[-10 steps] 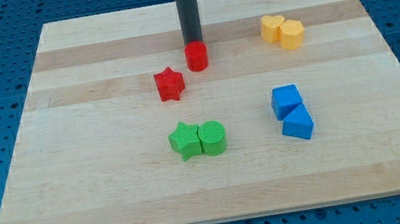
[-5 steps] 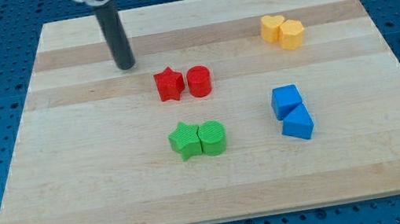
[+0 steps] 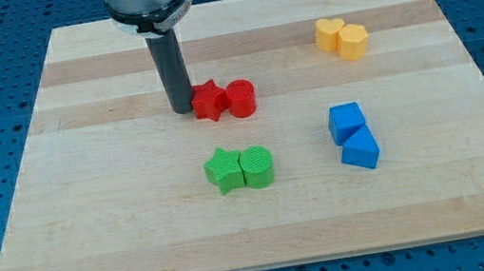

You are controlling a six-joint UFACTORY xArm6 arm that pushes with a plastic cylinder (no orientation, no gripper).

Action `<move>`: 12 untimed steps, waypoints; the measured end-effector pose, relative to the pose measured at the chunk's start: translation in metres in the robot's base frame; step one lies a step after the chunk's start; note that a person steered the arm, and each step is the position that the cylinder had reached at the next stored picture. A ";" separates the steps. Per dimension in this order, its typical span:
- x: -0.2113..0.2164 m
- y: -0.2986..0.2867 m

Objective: Separate the yellow heart from yellow hexagon

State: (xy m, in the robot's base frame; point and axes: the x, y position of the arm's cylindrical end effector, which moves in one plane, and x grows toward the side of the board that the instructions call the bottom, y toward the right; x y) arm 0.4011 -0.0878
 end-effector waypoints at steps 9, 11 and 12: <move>-0.051 0.305; -0.045 0.297; -0.065 0.252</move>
State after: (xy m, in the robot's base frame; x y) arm 0.3363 0.1643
